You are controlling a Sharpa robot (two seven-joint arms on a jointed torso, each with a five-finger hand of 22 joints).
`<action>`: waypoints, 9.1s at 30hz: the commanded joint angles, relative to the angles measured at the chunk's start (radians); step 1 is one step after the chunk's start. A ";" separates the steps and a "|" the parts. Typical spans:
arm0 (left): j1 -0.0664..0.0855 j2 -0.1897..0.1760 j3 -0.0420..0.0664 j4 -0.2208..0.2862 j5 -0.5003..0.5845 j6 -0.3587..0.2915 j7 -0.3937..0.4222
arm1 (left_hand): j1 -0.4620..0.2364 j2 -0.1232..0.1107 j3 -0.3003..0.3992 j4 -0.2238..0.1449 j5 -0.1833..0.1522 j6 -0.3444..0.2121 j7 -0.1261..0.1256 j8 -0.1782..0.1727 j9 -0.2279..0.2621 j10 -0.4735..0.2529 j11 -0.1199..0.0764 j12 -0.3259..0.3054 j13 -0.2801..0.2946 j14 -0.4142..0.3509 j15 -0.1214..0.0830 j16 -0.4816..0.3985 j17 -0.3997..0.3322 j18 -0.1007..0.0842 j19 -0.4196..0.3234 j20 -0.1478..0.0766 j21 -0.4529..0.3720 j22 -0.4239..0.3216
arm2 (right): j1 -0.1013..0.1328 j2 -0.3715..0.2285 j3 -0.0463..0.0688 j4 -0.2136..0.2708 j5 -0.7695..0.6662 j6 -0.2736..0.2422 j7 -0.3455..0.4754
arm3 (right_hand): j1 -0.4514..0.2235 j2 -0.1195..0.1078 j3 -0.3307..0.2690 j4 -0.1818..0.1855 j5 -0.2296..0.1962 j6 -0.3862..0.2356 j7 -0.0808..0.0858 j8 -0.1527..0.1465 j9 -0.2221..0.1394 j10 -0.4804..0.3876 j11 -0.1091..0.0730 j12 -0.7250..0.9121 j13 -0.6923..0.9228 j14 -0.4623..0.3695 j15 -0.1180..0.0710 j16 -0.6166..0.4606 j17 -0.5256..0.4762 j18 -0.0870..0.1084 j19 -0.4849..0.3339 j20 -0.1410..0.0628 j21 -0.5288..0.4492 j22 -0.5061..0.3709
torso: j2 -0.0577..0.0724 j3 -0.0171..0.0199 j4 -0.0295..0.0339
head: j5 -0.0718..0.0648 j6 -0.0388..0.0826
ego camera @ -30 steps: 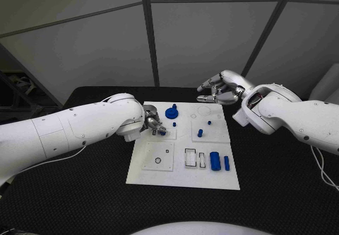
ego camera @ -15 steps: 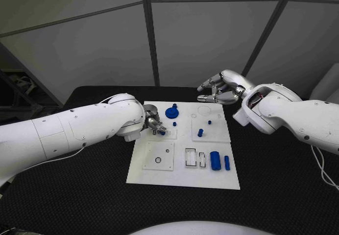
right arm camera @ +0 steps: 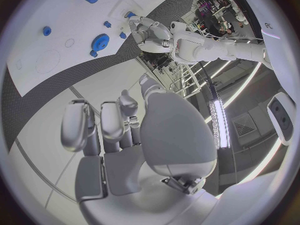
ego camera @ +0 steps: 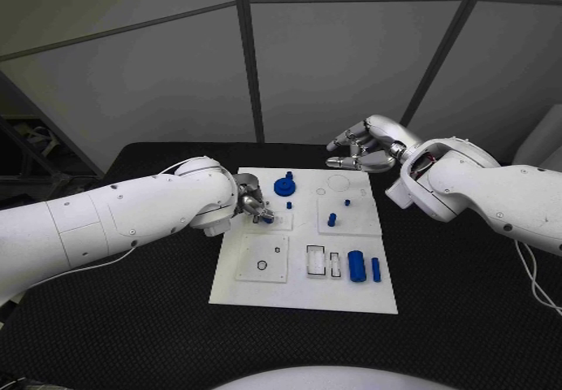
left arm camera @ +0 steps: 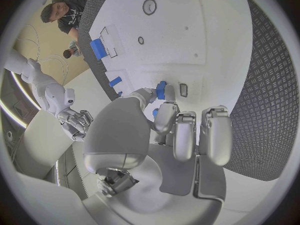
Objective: Assemble the parts on the task board
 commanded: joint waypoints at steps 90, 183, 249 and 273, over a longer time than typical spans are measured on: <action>-0.023 0.003 0.001 -0.005 -0.028 -0.006 -0.001 | -0.033 0.017 0.193 -0.227 -0.213 0.020 -0.004 -0.016 0.000 0.006 -0.005 -0.090 0.058 0.095 -0.008 -0.003 0.233 -0.016 0.014 -0.005 -0.002 0.115 | 0.002 -0.006 0.000 0.003 -0.001 0.012 0.003 | -0.010 0.007 0.000 0.007 0.004 0.011 -0.001 -0.005 0.002 0.003 0.000 0.004 -0.001 0.007 -0.003 -0.005 0.003 0.014 0.006 -0.004 -0.006 0.013 | 0.000 0.0006 0.0002 | -0.006 -0.004; -0.019 0.032 0.030 -0.063 0.035 0.074 -0.015 | -0.022 0.103 0.128 -0.158 -0.432 0.044 -0.020 -0.030 0.022 0.008 -0.015 -0.089 0.065 0.095 -0.017 -0.003 0.232 -0.016 0.015 -0.015 -0.010 0.121 | 0.002 -0.008 0.000 0.001 -0.004 0.025 -0.008 | -0.014 0.010 0.000 0.007 0.005 0.011 -0.001 -0.005 0.002 0.002 0.000 0.002 -0.003 0.007 -0.004 -0.009 0.001 0.014 0.005 -0.004 -0.010 0.011 | 0.000 0.0005 0.0007 | -0.009 -0.002; -0.015 0.091 0.031 -0.148 0.036 0.162 -0.057 | -0.053 0.127 0.162 -0.204 -0.393 0.040 -0.013 -0.021 0.056 0.014 -0.009 -0.081 0.066 0.096 -0.011 0.002 0.237 -0.015 0.013 -0.009 -0.013 0.121 | 0.002 -0.007 0.000 0.004 -0.005 0.026 -0.011 | -0.019 0.012 0.001 0.007 0.004 0.011 -0.001 -0.006 0.003 0.002 0.000 0.003 -0.004 0.008 -0.004 -0.011 0.002 0.014 0.007 -0.004 -0.011 0.011 | 0.000 0.0003 0.0004 | -0.007 -0.012; -0.010 0.084 0.035 -0.143 0.084 0.203 -0.070 | -0.077 0.181 0.181 -0.194 -0.355 -0.012 0.012 -0.096 -0.014 -0.018 0.010 -0.144 0.049 0.094 0.006 -0.008 0.228 -0.012 0.005 0.007 -0.025 0.112 | 0.002 -0.005 0.000 0.000 -0.011 0.032 -0.013 | -0.021 0.011 0.000 0.006 0.004 0.011 -0.001 -0.006 0.003 0.002 0.000 0.003 -0.004 0.008 -0.004 -0.012 0.002 0.014 0.007 -0.004 -0.012 0.010 | 0.000 0.0004 0.0014 | -0.006 -0.015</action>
